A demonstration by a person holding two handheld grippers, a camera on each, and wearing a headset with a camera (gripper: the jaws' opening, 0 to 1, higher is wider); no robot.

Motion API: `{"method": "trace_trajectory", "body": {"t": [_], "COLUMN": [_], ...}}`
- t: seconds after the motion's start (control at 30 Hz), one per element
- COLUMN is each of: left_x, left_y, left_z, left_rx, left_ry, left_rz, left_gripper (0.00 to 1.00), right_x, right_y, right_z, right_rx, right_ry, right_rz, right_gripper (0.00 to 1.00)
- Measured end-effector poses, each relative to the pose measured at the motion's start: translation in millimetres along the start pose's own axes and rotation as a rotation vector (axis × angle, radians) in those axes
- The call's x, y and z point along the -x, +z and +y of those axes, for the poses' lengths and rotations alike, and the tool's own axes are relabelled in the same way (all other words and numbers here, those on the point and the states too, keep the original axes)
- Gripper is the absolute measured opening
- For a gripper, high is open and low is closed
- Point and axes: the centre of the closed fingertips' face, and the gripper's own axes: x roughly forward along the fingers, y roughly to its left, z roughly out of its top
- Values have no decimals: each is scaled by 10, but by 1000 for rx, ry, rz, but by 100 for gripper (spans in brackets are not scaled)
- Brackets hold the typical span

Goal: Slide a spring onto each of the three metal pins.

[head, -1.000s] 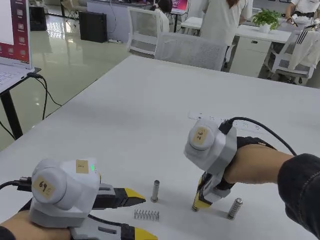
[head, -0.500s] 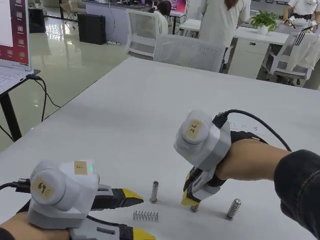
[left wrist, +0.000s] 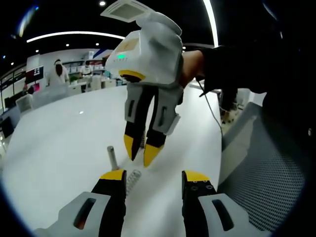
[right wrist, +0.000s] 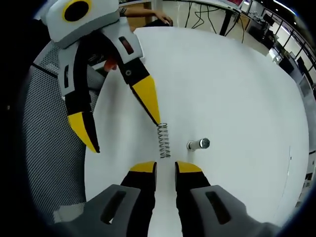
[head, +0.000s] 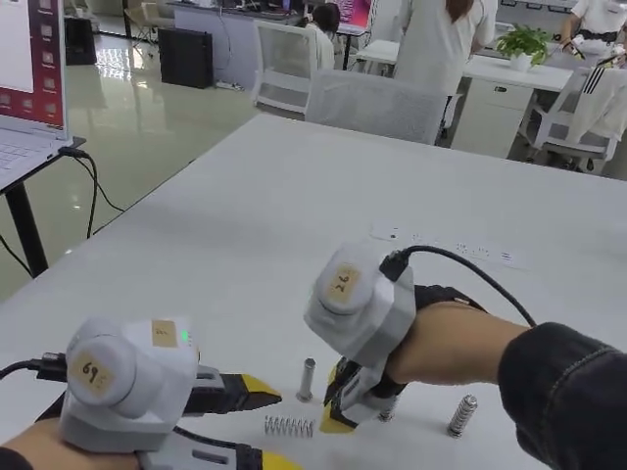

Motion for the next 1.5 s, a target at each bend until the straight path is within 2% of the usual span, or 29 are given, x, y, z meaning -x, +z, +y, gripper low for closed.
{"method": "trace_trajectory", "body": {"t": [0.2, 0.7, 0.97, 1.17, 1.4, 1.5], "left_x": [4, 6, 6, 3, -2, -4], "left_y": [-12, -35, -27, -26, -25, -20], "left_z": [11, 28, 39, 39, 32, 25], "left_rx": [1, -2, -1, -3, -10, -14], "left_ry": [3, 11, 15, 15, 11, 9], "left_rz": [5, 18, 15, 16, 19, 21], "left_gripper": [38, 37, 36, 35, 35, 35], "right_x": [-101, -278, -279, -265, -151, -48], "right_y": [72, 65, 86, 76, 61, 55], "right_z": [-19, 10, -1, 14, 60, 88], "right_rx": [-5, -2, 24, 8, -6, -1], "right_ry": [1, 12, -3, -1, -2, 1], "right_rz": [-23, -8, 2, 1, 1, 0], "right_gripper": [11, 10, 8, 8, 8, 8]}}
